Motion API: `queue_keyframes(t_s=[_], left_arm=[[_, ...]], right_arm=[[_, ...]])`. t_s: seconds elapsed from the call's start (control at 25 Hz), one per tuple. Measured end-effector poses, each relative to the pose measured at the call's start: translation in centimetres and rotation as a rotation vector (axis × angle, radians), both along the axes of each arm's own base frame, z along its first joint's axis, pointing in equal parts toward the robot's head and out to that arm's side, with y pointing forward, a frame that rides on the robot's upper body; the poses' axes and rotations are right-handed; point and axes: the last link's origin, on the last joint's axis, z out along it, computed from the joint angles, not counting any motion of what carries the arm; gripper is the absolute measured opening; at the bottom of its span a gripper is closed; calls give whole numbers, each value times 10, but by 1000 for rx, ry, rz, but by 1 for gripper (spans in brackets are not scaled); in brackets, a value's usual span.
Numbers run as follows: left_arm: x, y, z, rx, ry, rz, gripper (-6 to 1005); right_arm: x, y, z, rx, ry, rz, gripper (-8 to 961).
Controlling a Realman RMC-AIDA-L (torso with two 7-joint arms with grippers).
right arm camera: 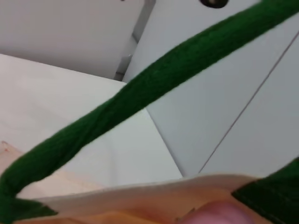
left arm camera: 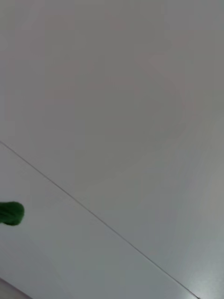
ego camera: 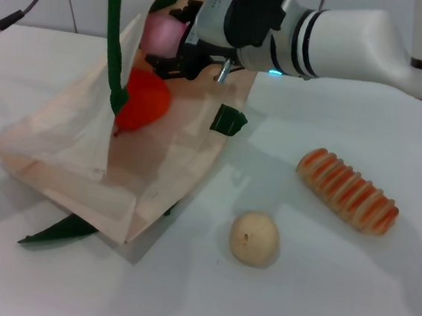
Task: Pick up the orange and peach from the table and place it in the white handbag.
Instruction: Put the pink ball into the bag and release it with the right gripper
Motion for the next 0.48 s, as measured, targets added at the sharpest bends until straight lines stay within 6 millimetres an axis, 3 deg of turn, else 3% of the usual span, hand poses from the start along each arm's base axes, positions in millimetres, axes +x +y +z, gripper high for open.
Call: queue_keyframes(t_s=[0.28,0.48], left_arm=[[-10,-4,3,14,-3,25,115],[-18,-8,6,22,-1,47,115]], right_arm=[[7,0,2,-3,21,-25,837],[26,1,12,-1,80,-77,884]])
